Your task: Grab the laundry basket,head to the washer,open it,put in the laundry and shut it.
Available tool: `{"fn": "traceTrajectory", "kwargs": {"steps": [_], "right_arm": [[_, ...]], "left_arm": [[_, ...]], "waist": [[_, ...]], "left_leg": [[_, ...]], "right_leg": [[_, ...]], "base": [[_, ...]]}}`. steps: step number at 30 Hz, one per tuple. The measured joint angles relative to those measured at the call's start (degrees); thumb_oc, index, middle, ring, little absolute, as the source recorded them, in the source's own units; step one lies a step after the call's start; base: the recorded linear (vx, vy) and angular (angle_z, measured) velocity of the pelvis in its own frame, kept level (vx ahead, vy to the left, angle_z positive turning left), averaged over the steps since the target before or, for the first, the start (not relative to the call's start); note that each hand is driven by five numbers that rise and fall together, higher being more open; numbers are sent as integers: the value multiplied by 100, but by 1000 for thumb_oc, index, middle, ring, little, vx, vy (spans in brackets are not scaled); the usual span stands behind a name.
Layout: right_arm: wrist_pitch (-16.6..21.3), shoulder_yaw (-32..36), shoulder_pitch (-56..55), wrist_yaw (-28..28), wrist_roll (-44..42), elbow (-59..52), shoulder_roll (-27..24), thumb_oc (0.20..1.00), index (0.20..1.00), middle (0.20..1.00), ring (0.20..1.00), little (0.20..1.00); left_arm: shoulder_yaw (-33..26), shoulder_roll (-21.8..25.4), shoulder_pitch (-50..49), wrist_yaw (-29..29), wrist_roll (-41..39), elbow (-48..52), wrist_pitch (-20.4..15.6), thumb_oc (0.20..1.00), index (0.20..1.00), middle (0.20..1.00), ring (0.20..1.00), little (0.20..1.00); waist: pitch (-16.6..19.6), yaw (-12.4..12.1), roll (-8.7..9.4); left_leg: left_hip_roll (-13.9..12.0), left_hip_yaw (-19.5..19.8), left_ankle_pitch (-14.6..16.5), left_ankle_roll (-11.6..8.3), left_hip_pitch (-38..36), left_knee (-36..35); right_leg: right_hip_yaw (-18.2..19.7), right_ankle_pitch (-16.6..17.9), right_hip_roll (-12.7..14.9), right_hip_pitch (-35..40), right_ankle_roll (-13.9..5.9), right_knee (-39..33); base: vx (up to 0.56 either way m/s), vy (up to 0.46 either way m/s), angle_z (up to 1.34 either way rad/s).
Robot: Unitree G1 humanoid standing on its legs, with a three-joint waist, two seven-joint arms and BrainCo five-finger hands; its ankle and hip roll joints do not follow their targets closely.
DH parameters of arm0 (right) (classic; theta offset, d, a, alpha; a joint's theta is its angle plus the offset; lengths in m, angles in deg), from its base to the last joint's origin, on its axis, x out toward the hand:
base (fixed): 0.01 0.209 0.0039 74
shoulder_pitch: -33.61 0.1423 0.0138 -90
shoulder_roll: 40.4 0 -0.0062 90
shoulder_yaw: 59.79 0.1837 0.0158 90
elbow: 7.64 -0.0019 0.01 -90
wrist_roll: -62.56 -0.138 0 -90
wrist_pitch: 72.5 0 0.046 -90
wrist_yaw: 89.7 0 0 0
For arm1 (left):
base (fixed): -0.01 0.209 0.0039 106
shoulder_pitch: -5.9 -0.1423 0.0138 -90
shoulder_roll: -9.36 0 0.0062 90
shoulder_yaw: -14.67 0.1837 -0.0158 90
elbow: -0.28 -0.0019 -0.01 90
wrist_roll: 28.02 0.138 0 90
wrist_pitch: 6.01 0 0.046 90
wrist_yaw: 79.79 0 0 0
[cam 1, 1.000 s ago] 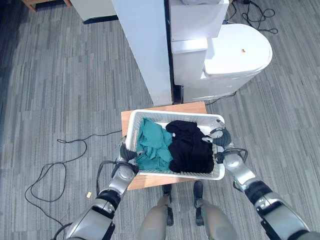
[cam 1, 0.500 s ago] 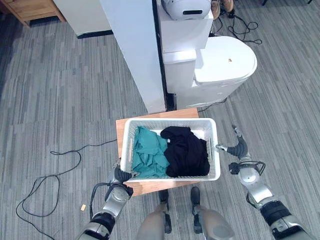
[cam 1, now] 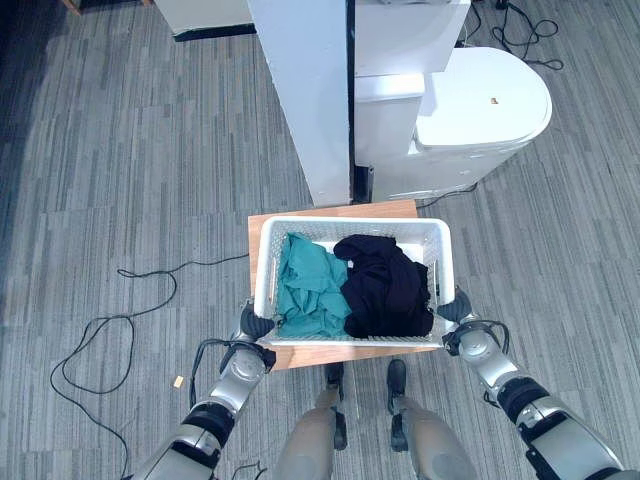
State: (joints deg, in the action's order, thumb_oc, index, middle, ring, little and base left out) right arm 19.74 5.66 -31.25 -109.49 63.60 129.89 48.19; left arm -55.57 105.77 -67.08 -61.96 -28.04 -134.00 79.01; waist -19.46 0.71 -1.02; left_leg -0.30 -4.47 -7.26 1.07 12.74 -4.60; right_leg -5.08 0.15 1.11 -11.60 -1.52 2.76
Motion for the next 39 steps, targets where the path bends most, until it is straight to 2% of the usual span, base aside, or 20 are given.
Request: {"fn": "traceTrajectory", "kwargs": {"steps": [2,7,13,15,16,17,18,20,22,23,24,26,27,28,30,32,33,36,37,39], "right_arm": [[-21,94,-100,-17,-7,-88,-5,200,200,200,200,200],[-70,777,-1900,271,-102,-2462,-607,200,200,200,200,200],[-25,1124,-2501,366,-80,-3161,-641,200,200,200,200,200],[-26,1124,-2504,365,-78,-3303,-632,200,200,200,200,200],[-25,1125,-2531,361,18,-3418,-684,200,200,200,200,200],[-25,1126,-2540,365,82,-3476,-726,200,200,200,200,200],[-25,1156,-2564,370,77,-3475,-707,200,200,200,200,200],[-22,1232,-2643,389,65,-3472,-692,200,200,200,200,200],[12,1276,-2663,472,15,-3434,-636,200,200,200,200,200],[17,1283,-2638,478,14,-3439,-616,200,200,200,200,200],[17,1268,-2611,483,13,-3443,-600,200,200,200,200,200],[5,1270,-2737,489,5,-3435,-551,200,200,200,200,200],[8,1255,-2691,486,0,-3392,-405,200,200,200,200,200],[27,1210,-2617,485,-2,-3338,-355,200,200,200,200,200],[19,1083,-2692,524,8,-3392,-382,200,200,200,200,200],[8,1032,-2749,617,16,-3410,-372,200,200,200,200,200],[5,1049,-2787,613,17,-3415,-396,200,200,200,200,200],[4,1124,-2813,615,18,-3436,-462,200,200,200,200,200],[-3,1167,-2860,618,17,-3409,-505,200,200,200,200,200],[-4,1115,-2999,637,16,-3456,-660,200,200,200,200,200]], "left_arm": [[-10,16,-49,-34,-3,126,3,200,200,200,200,200],[-301,-5,-1480,-309,-223,1967,37,200,200,200,200,200],[-334,-1,-1832,-425,-333,2508,42,200,200,200,200,200],[-381,8,-1900,-414,-456,2583,47,200,200,200,200,200],[-378,-8,-1946,-417,-602,2592,46,200,200,200,200,200],[-394,-55,-1936,-411,-656,2592,45,200,200,200,200,200],[-392,-53,-1927,-417,-659,2592,45,200,200,200,200,200],[-349,-52,-1903,-439,-659,2613,36,200,200,200,200,200],[-297,67,-1828,-442,-657,2617,45,200,200,200,200,200],[-293,106,-1809,-446,-656,2636,45,200,200,200,200,200],[-293,140,-1817,-448,-656,2644,44,200,200,200,200,200],[-277,159,-1756,-516,-654,2722,76,200,200,200,200,200],[-369,281,-1931,-480,-647,3039,79,200,200,200,200,200],[-455,266,-1966,-455,-649,2953,24,200,200,200,200,200],[-563,241,-1992,-450,-659,2813,31,200,200,200,200,200],[-621,234,-2275,-458,-663,2838,16,200,200,200,200,200],[-572,220,-2325,-465,-665,2849,11,200,200,200,200,200],[-514,165,-2337,-468,-666,2830,4,200,200,200,200,200],[-449,68,-2387,-470,-667,2783,15,200,200,200,200,200],[-431,-9,-2389,-472,-667,2761,19,200,200,200,200,200]], "waist": [[-12,-35,-22],[-19,90,15],[125,274,160],[197,261,372],[254,316,425],[399,548,355],[464,583,314],[550,715,247],[733,880,365],[742,937,394],[755,886,419],[756,1115,495],[721,1010,644],[719,829,588],[718,687,398],[733,474,352],[780,530,361],[902,565,500],[946,535,295],[977,511,187]], "left_leg": [[5,0,-2,2,-17,1],[-28,39,107,-141,-631,-2],[-126,1,141,-188,-925,53],[-63,167,149,-196,-872,388],[-18,504,187,-238,-890,534],[-14,1125,455,-313,-999,612],[-19,1255,576,-308,-1080,558],[-58,1240,763,-300,-1225,421],[91,607,823,-105,-1357,246],[138,237,812,-39,-1352,239],[109,16,788,-3,-1321,230],[289,-249,851,59,-1335,339],[246,-698,961,119,-1175,643],[71,-1291,1005,141,-1198,658],[-225,-2004,1012,147,-1325,560],[-375,-2487,1047,103,-1678,364],[-430,-2711,1063,50,-1724,358],[-343,-2879,1160,-166,-1761,362],[-498,-2945,1083,-335,-1790,475],[-729,-2357,1094,-278,-1655,1046]], "right_leg": [[-3,1,5,19,1,-3],[-44,-29,-35,810,12,-321],[184,-28,-174,996,40,-357],[610,-18,-125,873,57,-227],[838,-5,-72,882,58,-204],[1144,93,-110,904,36,-213],[1276,145,-142,881,36,-182],[1546,176,-199,858,-14,-164],[2162,327,-179,507,-177,-44],[2301,475,-163,341,-391,-45],[2263,559,-101,264,-566,-67],[1799,631,131,232,-560,-350],[1168,763,362,92,-495,-532],[0,505,523,-198,-182,-230],[-1517,259,906,-407,-189,690],[-1597,-142,1008,-380,-221,1732],[-1553,-266,1024,-251,-248,1843],[-1435,-432,923,265,-225,1114],[-1083,-290,561,338,-207,780],[-782,-205,419,449,24,676]], "base": [[46,-75,3],[78,-192,6],[-12,-26,-22],[-48,103,-94],[-36,216,-141],[-16,178,-131],[-63,233,-122],[-140,222,-97],[-207,152,-151],[-75,23,-170],[-173,0,-144],[-233,-15,-98],[-130,-42,-154],[-129,-67,-209],[0,-88,-189],[60,-118,-166],[86,-133,-131],[221,-239,-80],[101,-151,-76],[163,-193,-90]]}}
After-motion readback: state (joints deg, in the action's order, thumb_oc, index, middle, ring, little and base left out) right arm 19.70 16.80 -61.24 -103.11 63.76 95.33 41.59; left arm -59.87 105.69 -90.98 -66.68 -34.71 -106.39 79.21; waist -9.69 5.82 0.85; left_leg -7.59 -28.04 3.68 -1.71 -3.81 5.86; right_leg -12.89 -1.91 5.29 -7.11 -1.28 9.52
